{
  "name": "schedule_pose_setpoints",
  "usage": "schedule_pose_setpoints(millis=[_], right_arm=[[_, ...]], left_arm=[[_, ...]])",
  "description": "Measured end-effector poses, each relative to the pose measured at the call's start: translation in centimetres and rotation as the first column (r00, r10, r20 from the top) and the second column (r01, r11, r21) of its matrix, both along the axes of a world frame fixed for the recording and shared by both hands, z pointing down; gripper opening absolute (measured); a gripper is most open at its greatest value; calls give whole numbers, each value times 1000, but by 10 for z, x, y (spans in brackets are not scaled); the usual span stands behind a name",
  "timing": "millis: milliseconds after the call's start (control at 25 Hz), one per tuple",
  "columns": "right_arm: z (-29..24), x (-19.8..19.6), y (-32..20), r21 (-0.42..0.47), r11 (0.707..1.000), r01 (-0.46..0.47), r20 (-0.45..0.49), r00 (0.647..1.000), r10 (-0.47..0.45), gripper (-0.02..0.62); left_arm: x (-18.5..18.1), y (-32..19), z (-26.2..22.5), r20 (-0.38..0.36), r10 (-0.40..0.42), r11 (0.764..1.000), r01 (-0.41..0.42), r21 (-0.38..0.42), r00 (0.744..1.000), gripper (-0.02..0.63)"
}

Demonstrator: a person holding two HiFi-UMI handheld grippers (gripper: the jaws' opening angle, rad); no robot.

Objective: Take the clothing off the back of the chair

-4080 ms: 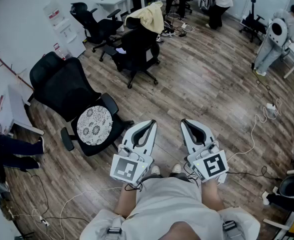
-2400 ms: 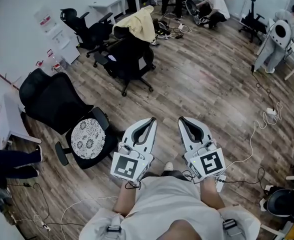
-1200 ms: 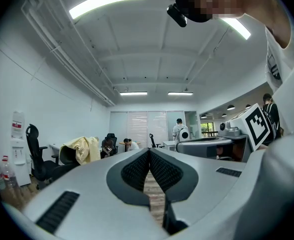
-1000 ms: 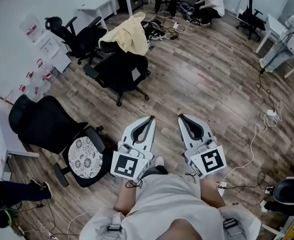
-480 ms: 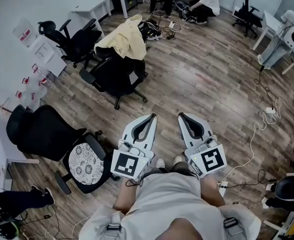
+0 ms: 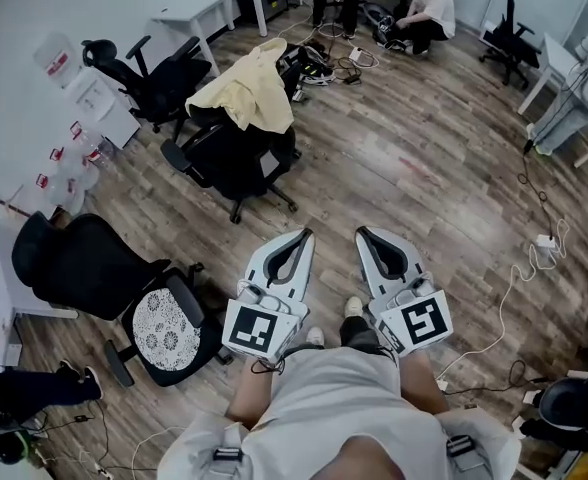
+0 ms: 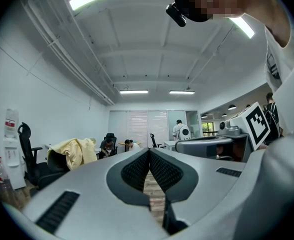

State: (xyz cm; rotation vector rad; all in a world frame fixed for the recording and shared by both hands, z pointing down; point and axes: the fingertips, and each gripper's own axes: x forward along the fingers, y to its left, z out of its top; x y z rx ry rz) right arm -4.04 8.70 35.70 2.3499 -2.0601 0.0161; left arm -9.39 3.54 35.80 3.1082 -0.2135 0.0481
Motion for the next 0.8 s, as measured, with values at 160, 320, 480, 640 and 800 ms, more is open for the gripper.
schedule_pose_setpoints(millis=[160, 320, 480, 640, 800], right_arm=[[-1, 24, -12, 6, 999, 52, 6, 999, -52, 20], [-2, 47, -20, 12, 995, 101, 12, 995, -101, 20], [-4, 69, -24, 16, 988, 151, 19, 988, -151, 20], [-4, 91, -23, 19, 981, 194, 23, 981, -194, 20], [-2, 108, -25, 27, 975, 222, 26, 975, -223, 20]], left_arm=[[23, -8, 1, 7, -49, 999, 49, -5, 999, 18], [43, -14, -2, 10, -99, 995, 99, 5, 995, 18], [61, -16, -4, 15, -144, 990, 144, 16, 989, 18], [79, -13, -6, 19, -195, 981, 195, 15, 981, 18], [90, -11, -5, 24, -237, 971, 237, 15, 971, 18]])
